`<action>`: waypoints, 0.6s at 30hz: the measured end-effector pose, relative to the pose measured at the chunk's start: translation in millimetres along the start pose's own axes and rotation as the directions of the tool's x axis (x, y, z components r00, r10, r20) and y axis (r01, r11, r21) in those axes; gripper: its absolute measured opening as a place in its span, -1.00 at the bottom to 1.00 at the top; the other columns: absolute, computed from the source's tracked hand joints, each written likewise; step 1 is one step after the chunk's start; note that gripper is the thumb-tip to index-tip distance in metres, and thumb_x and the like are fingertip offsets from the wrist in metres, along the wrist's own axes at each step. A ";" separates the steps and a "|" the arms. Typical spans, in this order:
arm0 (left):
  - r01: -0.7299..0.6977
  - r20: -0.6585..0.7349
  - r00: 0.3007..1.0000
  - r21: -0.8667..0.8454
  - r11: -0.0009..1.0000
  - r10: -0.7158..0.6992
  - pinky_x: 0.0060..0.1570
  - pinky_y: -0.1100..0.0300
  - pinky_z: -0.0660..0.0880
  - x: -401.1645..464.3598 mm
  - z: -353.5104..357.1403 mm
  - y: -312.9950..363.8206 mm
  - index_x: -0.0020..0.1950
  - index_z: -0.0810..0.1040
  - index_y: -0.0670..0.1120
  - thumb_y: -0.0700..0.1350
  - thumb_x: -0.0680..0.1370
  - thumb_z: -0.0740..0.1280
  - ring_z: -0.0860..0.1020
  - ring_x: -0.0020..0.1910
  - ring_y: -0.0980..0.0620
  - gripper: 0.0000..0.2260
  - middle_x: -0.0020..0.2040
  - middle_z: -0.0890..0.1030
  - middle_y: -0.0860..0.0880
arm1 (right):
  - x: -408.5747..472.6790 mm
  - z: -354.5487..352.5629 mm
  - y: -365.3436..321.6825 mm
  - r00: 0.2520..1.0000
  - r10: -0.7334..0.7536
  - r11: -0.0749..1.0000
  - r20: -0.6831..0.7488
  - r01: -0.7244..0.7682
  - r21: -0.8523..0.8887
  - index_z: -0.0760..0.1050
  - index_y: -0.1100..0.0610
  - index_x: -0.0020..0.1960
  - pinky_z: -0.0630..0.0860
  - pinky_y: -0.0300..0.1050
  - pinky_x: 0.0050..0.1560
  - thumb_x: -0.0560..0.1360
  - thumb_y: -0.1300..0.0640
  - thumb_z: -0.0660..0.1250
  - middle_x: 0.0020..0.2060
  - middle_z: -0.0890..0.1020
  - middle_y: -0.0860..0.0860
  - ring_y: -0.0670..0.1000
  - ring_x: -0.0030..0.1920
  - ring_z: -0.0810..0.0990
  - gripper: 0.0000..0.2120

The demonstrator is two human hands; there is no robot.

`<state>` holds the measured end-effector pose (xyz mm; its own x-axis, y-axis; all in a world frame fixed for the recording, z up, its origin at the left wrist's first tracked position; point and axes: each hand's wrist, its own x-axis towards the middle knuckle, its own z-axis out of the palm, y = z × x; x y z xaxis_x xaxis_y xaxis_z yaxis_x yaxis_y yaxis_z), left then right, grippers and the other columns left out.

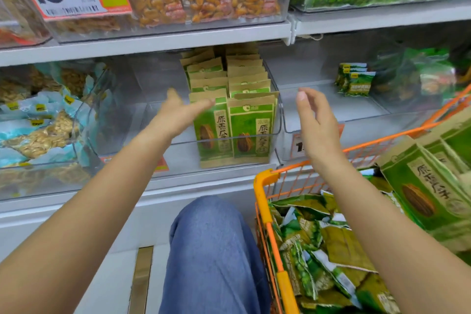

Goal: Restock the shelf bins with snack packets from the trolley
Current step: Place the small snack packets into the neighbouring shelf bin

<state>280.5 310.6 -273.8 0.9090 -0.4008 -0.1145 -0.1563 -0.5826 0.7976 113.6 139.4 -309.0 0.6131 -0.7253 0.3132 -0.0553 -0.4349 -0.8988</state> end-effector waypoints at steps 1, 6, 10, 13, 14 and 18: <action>-0.114 -0.153 0.982 -0.008 0.993 0.112 0.44 0.09 0.20 -13.4 -0.5 5.5 0.57 0.03 -0.11 0.12 0.50 0.39 0.19 0.50 -0.03 -0.19 0.55 0.17 -0.06 | -1.0 -9.7 -5.6 1.000 0.001 0.998 -0.008 -0.001 0.069 0.48 -0.03 0.20 0.41 -0.28 0.17 0.62 -0.08 0.13 0.12 0.58 -0.09 -0.13 0.14 0.51 -0.74; -0.609 -0.107 0.789 0.000 0.793 0.605 0.35 0.11 0.30 -83.7 28.7 35.3 0.27 0.49 0.03 0.03 0.46 0.28 0.40 0.31 0.10 -0.62 0.27 0.46 0.12 | -19.7 -89.3 -18.8 0.984 -0.094 0.988 0.153 0.111 -0.112 0.58 -0.02 -0.07 0.55 -0.03 -0.13 0.55 -0.02 0.21 -0.25 0.66 -0.07 0.02 -0.23 0.63 -0.82; -0.777 0.296 0.616 0.077 0.625 0.730 0.33 0.33 0.10 -115.5 95.0 51.3 0.25 0.53 0.02 0.08 0.45 0.25 0.30 0.38 0.09 -0.61 0.33 0.43 0.06 | -41.6 -160.9 -9.4 0.989 -0.095 0.728 0.111 0.145 -0.670 0.59 -0.01 -0.01 0.52 0.01 -0.10 0.54 0.03 0.31 -0.19 0.65 -0.08 0.07 -0.08 0.62 -0.90; -0.813 0.432 0.563 0.137 0.566 0.704 0.44 0.16 0.06 -117.7 147.6 59.1 0.32 0.48 -0.04 0.16 0.45 0.19 0.23 0.46 -0.07 -0.50 0.41 0.39 -0.08 | -57.3 -201.3 -2.8 0.999 -0.048 0.548 0.021 0.044 -0.835 0.57 0.03 0.09 0.47 0.04 -0.05 0.53 0.03 0.30 -0.08 0.62 0.09 0.18 0.04 0.55 -0.82; -0.803 0.444 0.580 0.167 0.573 0.683 0.47 0.12 0.02 -118.0 162.2 62.5 0.34 0.46 -0.05 0.15 0.46 0.20 0.17 0.49 -0.08 -0.49 0.44 0.35 -0.11 | -60.9 -210.2 -0.7 1.000 -0.005 0.534 -0.007 -0.003 -0.845 0.57 0.06 0.12 0.45 0.03 -0.03 0.53 0.02 0.30 -0.06 0.62 0.13 0.19 0.07 0.55 -0.78; -0.765 0.443 0.630 0.215 0.607 0.638 0.49 0.03 -0.06 -128.7 200.7 67.5 0.39 0.40 0.01 0.06 0.55 0.28 -0.04 0.55 -0.04 -0.58 0.53 0.21 -0.07 | -72.0 -217.7 15.4 0.994 0.105 0.432 0.041 -0.009 -0.902 0.54 0.11 0.20 0.48 0.00 -0.07 0.55 -0.13 0.22 -0.02 0.65 0.15 0.19 0.06 0.58 -0.62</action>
<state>75.4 181.0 -324.2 0.3024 -0.9372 0.1740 -0.8733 -0.1992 0.4447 -102.9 68.7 -278.6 0.6355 -0.7447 0.2039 -0.7399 -0.6628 -0.1148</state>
